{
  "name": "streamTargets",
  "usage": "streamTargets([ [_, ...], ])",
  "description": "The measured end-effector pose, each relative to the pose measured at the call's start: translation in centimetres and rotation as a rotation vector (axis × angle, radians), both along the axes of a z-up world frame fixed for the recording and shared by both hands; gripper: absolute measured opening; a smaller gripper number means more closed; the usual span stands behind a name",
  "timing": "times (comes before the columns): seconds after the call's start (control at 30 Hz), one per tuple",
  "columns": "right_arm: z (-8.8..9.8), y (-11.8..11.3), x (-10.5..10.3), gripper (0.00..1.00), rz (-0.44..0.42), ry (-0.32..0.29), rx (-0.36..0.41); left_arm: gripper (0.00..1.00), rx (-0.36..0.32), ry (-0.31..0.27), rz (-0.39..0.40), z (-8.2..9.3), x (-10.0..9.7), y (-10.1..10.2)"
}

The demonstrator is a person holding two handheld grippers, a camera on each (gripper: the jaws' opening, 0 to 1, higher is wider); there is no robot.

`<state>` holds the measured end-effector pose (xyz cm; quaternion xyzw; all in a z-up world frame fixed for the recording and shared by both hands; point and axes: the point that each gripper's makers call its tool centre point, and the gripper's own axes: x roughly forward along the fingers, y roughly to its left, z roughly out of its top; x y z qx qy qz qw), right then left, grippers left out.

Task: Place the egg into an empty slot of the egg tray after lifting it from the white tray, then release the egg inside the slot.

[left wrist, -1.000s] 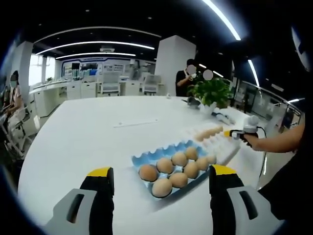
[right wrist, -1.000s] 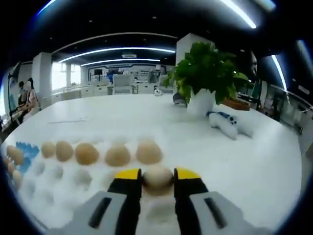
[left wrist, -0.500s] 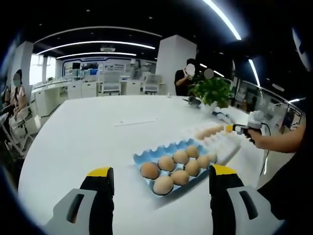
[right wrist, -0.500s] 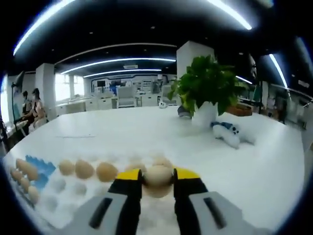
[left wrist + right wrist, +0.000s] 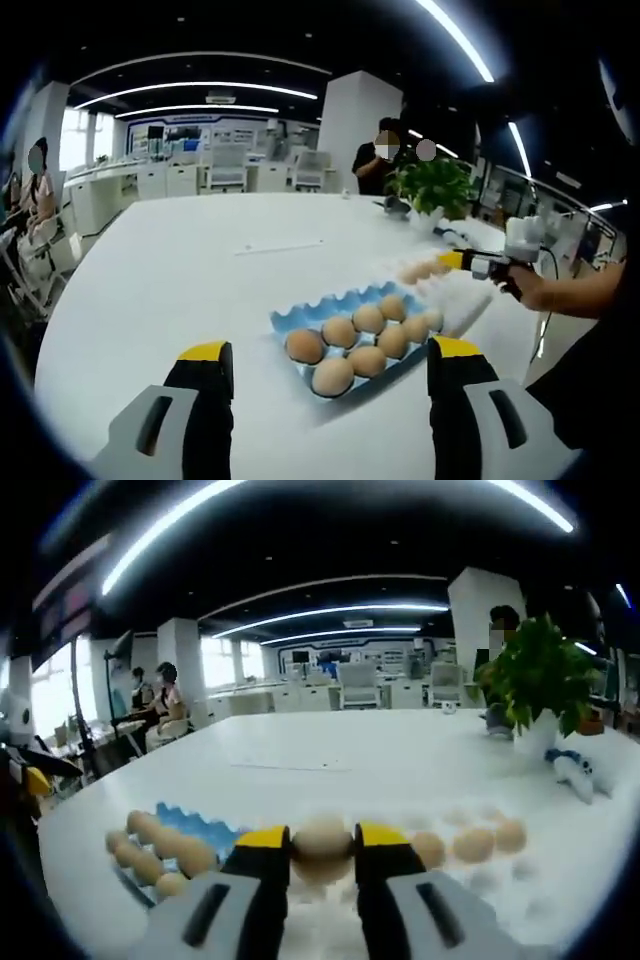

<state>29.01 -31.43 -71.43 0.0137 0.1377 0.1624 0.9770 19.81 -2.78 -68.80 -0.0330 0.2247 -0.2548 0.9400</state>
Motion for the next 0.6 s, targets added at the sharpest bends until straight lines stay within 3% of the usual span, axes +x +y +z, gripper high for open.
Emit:
streamTargets([
  [0.23,-2.2,3.2,-0.1,0.25,0.09,0.058,0.009,0.81,-0.007,-0.002,0.012,0.1,0.0,0.4],
  [0.6,-3.5,4.8,-0.4,0.25,0.147,0.091,-0.007,0.81,-0.001,-0.007,0.009,0.3,0.0,0.3],
])
